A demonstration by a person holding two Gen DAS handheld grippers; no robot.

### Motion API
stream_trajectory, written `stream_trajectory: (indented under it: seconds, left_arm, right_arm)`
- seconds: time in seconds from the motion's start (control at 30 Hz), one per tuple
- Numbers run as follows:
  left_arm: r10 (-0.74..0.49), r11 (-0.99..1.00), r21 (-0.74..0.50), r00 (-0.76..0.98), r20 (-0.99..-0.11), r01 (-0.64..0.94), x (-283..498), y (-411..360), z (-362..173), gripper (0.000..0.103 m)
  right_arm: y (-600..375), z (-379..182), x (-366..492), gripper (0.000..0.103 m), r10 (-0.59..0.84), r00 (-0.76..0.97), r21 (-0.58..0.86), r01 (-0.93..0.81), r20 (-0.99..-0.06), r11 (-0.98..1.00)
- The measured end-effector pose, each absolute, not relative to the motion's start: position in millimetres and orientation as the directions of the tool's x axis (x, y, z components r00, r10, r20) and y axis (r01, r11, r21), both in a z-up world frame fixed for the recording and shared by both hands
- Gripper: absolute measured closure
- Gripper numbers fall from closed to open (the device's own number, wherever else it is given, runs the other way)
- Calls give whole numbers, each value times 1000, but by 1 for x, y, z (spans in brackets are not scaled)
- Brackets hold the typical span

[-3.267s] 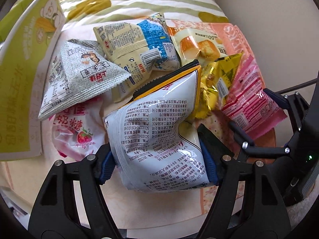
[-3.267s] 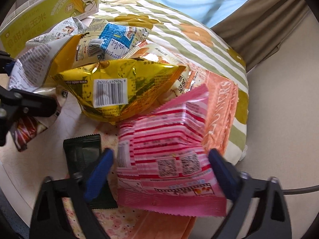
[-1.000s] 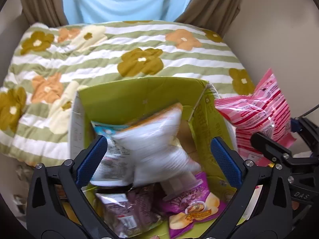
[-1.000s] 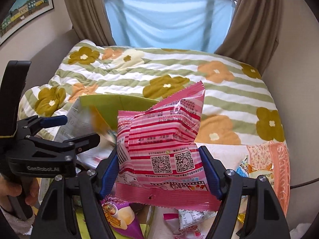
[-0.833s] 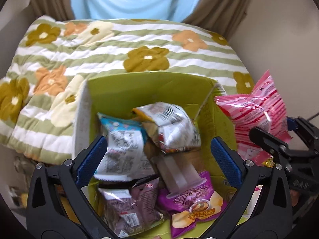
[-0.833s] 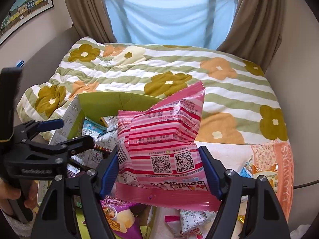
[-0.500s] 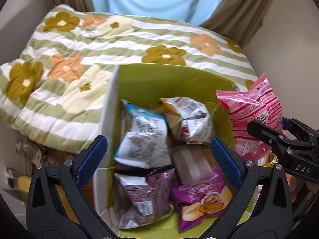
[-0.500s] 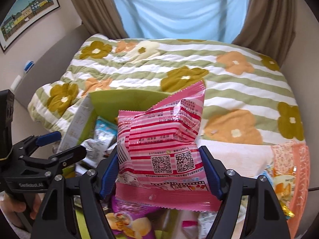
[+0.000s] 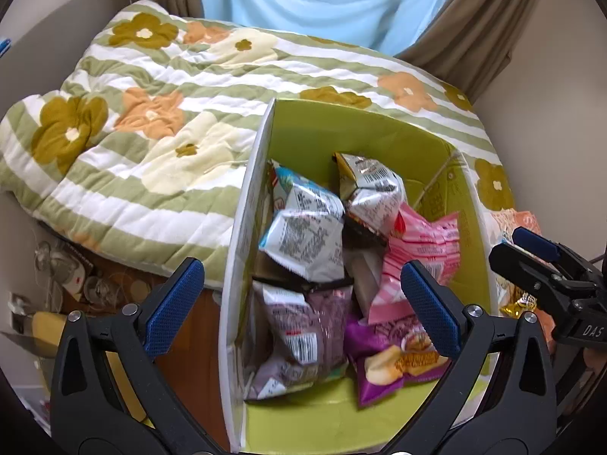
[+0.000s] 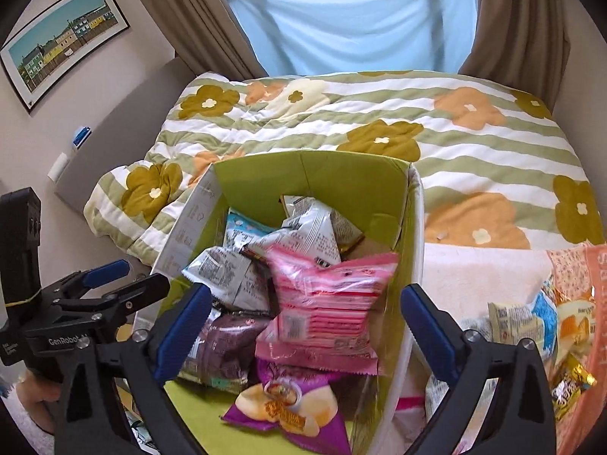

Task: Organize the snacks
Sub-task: 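Lower both bags into the box and open both tools, then move both tools away from the box toward the remaining snacks on the sheet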

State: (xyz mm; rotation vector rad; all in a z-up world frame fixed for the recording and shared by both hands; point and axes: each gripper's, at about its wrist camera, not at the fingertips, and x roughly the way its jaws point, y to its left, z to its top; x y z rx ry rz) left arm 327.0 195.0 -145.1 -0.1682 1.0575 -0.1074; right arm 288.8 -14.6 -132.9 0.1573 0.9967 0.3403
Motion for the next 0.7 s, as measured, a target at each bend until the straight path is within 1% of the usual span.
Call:
stream_trajectory:
  seconds: [0.27,0.37,0.7]
  left_arm:
    - [-196,978,-201,521,-831,46,298,191,-127,0]
    - [-222,974,-207,525,-821,88,292,182,-122,0]
    - [-295,955,-225,543,-787,193,271,144,-103,0]
  right_arm:
    - [-15,-110,254,4,330,546,260,-204,-770,944]
    - [-16,-106,244,4,314,556,249,-191,-770,949]
    - [-54,-84,202,4,246,608,243,-89,-755,966]
